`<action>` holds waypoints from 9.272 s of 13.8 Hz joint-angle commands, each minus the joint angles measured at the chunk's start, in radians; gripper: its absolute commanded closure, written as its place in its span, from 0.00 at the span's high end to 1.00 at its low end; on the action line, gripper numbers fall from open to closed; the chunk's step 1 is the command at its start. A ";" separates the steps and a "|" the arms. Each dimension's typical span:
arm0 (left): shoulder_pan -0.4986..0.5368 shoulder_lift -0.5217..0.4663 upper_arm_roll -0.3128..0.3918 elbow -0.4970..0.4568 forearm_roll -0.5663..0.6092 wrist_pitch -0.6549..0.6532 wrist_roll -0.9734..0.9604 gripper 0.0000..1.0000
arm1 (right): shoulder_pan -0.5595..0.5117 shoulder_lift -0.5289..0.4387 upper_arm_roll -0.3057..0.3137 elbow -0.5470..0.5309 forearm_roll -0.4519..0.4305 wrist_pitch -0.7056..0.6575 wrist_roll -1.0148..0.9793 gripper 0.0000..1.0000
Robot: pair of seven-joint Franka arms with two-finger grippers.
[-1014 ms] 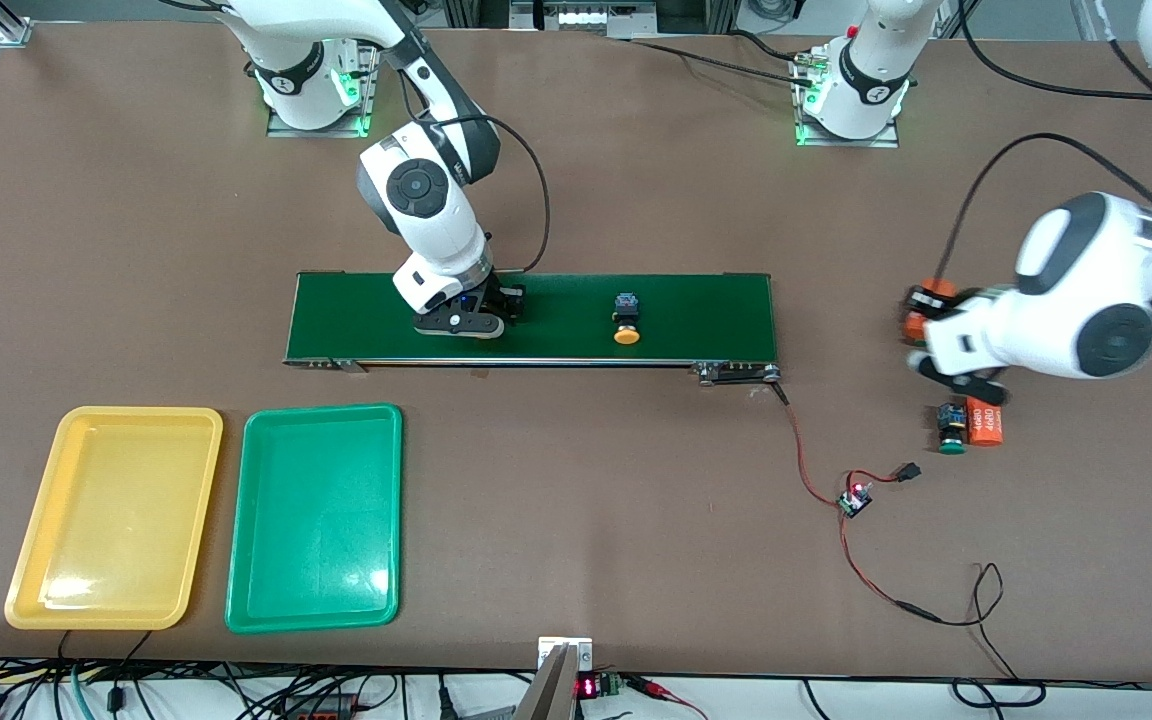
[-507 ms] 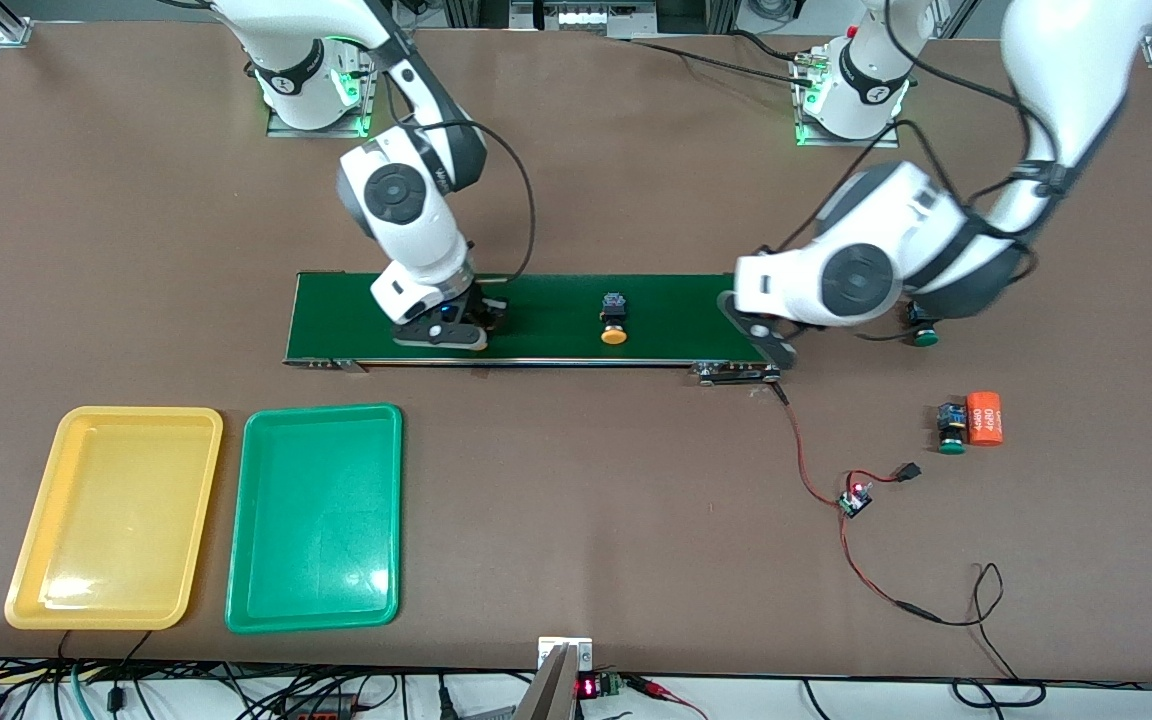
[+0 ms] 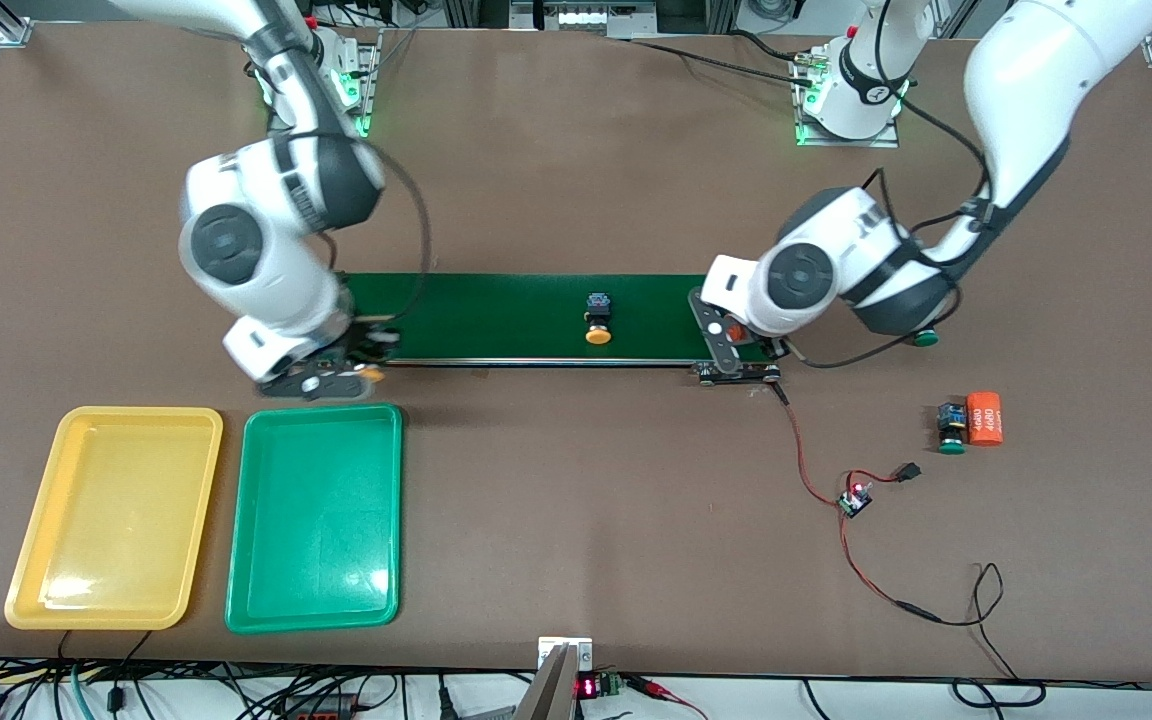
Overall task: Sort buttons by color to trays
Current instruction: 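Carry the button over the yellow tray while the left gripper places the battery, then release the button into the yellow tray while the left gripper withdraws, then grasp the second yellow button with the right gripper while the left gripper reaches a battery, then lift the yellow button with the right gripper while the left gripper carries the battery, then drop the button into the yellow tray while the left gripper places the battery, then return the right gripper to the conveyor while the left gripper grasps a green button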
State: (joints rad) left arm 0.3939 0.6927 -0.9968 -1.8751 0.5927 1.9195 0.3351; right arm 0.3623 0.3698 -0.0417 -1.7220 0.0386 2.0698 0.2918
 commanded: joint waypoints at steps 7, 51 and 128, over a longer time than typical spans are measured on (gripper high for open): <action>-0.026 -0.018 0.006 0.014 0.070 0.001 0.015 1.00 | -0.374 0.102 0.011 0.097 -0.002 -0.019 -0.396 0.09; -0.126 -0.032 1.011 0.159 -0.737 0.323 0.340 0.99 | -0.243 -0.190 0.321 -0.268 -0.040 0.035 0.165 1.00; -0.248 -0.081 0.971 0.079 -0.461 0.401 0.005 1.00 | -0.382 -0.259 0.161 -0.316 -0.091 0.012 -0.152 1.00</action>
State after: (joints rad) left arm 0.1596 0.6285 -0.0419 -1.7498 0.1501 2.2698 0.3408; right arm -0.0724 0.2533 0.1350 -1.8904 -0.0672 2.0974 0.0164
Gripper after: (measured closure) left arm 0.000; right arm 0.000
